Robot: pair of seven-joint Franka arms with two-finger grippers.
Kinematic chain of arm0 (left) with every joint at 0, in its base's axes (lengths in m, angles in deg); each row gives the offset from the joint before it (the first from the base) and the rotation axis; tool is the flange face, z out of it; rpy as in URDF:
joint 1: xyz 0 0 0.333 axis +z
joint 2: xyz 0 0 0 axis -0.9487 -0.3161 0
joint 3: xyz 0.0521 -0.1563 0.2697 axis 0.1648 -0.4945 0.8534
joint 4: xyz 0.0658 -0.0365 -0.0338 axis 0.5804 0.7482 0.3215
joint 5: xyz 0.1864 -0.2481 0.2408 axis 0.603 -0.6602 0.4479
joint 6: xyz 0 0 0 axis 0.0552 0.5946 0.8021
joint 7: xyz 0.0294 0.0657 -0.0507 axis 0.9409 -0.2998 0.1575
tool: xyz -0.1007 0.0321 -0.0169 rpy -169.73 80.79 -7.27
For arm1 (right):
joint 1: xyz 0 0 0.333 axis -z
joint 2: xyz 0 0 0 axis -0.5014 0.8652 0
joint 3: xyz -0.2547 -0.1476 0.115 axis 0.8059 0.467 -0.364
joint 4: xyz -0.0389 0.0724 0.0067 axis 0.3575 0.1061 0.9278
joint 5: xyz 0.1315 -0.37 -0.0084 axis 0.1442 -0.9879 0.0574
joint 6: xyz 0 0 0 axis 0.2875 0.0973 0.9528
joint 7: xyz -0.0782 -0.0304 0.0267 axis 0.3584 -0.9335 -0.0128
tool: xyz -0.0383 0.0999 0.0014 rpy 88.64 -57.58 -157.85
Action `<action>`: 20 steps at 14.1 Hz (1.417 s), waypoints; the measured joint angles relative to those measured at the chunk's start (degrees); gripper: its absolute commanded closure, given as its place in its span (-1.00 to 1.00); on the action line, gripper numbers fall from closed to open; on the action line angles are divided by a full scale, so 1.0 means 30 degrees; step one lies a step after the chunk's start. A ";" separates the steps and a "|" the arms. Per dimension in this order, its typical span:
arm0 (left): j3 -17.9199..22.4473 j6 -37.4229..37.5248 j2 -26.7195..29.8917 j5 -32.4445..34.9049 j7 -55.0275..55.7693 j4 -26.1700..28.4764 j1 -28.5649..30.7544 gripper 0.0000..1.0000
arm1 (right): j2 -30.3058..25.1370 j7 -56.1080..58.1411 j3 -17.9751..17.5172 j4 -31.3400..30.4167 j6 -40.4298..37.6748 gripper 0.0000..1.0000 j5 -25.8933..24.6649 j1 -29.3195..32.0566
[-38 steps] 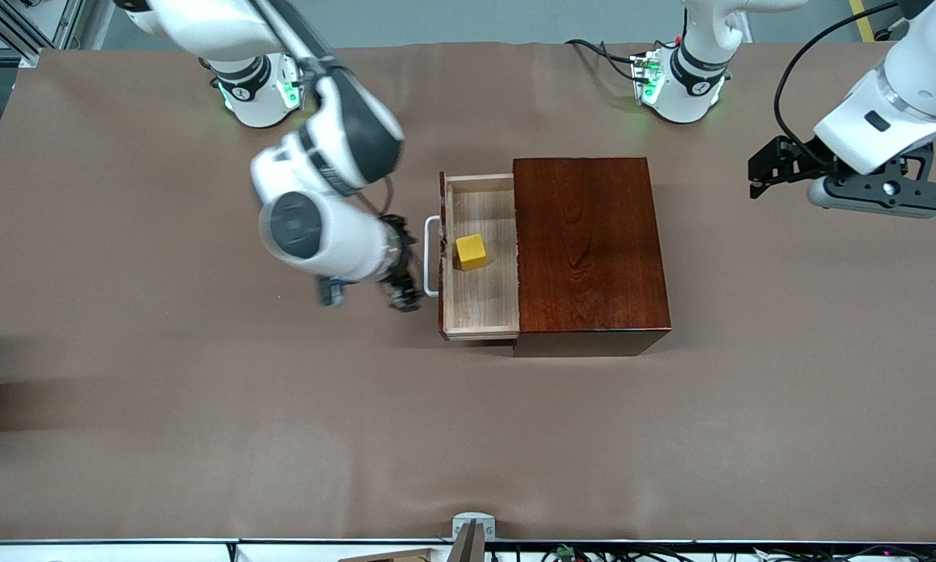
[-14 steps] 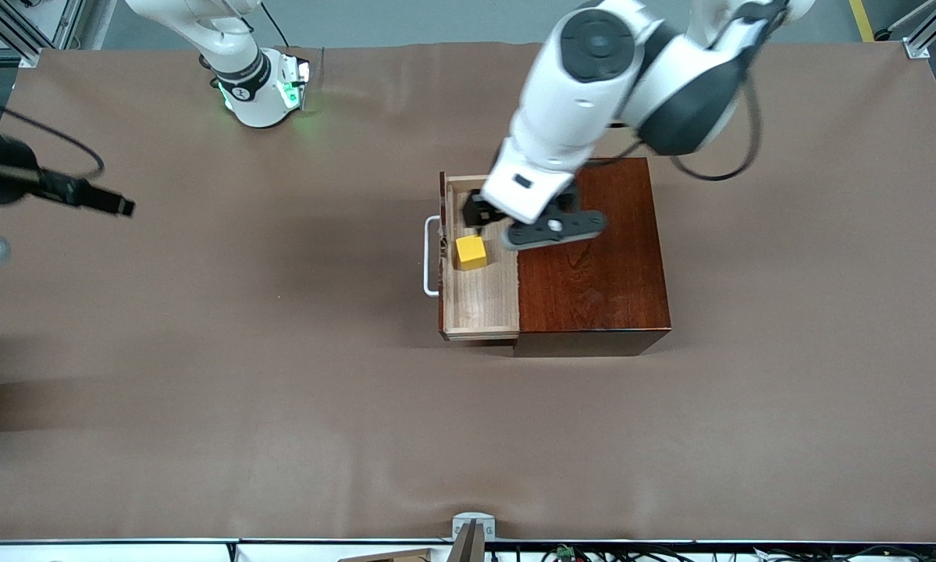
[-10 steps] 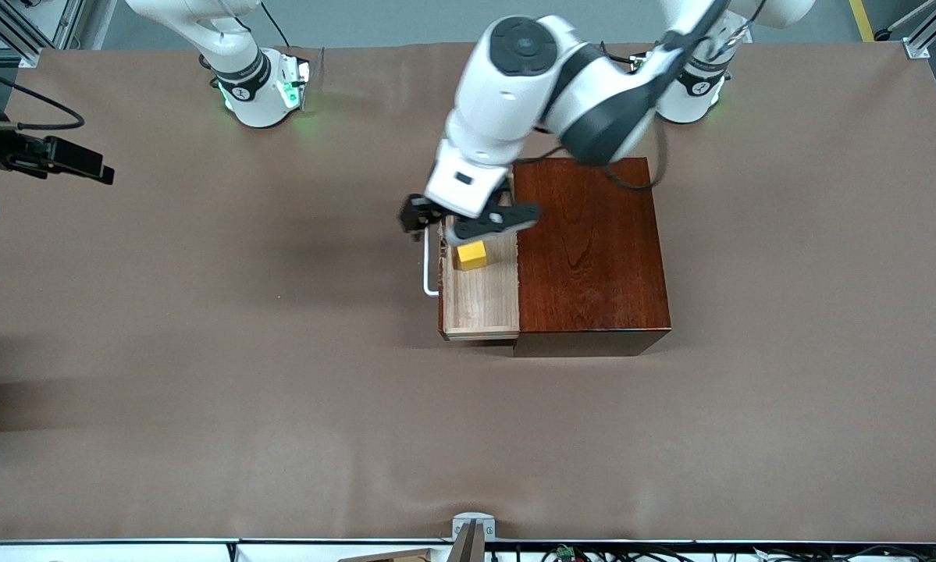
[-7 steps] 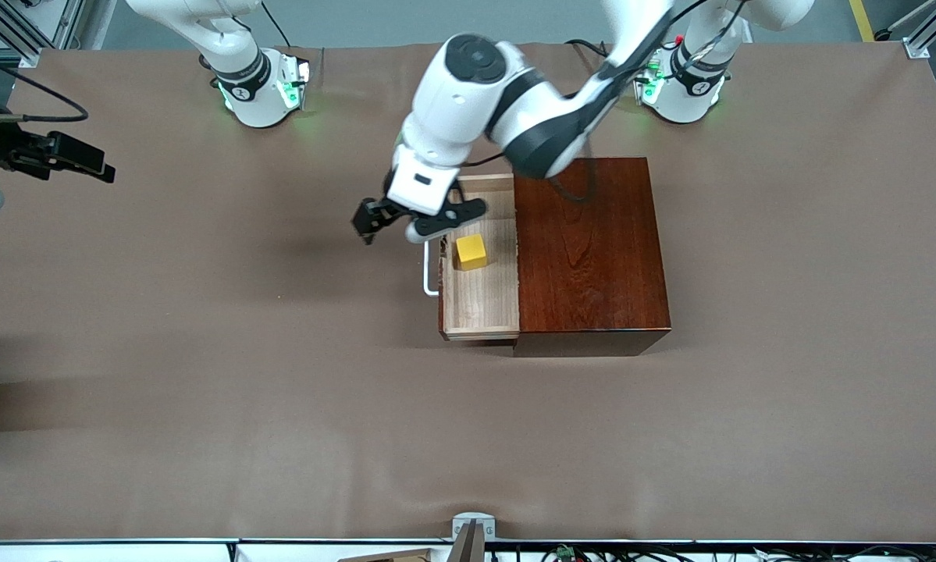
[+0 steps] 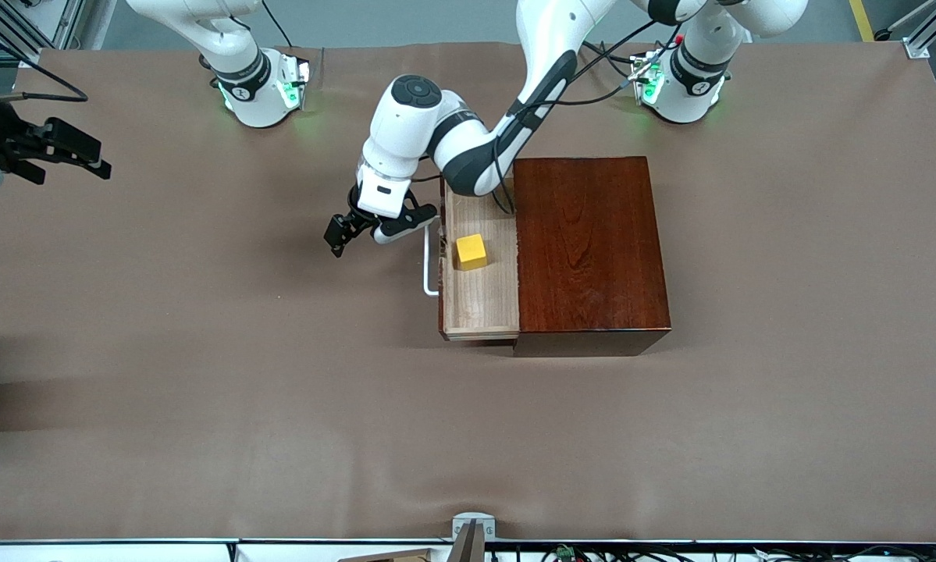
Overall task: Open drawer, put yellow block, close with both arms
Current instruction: 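Push the drawer into the box with the left gripper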
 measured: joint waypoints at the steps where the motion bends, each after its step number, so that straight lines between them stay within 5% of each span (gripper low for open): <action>1: 0.0269 0.0768 -0.0016 0.0000 0.0754 -0.0011 -0.0159 -1.00 | -0.0004 0.0035 -0.0027 0.0051 0.0025 -1.00 0.0000 0.0000; 20: 0.1557 1.0311 0.0231 0.0024 0.3059 -0.0876 -0.0002 -1.00 | -0.0005 0.0075 -0.0129 0.0090 0.0274 -1.00 -0.0024 0.0246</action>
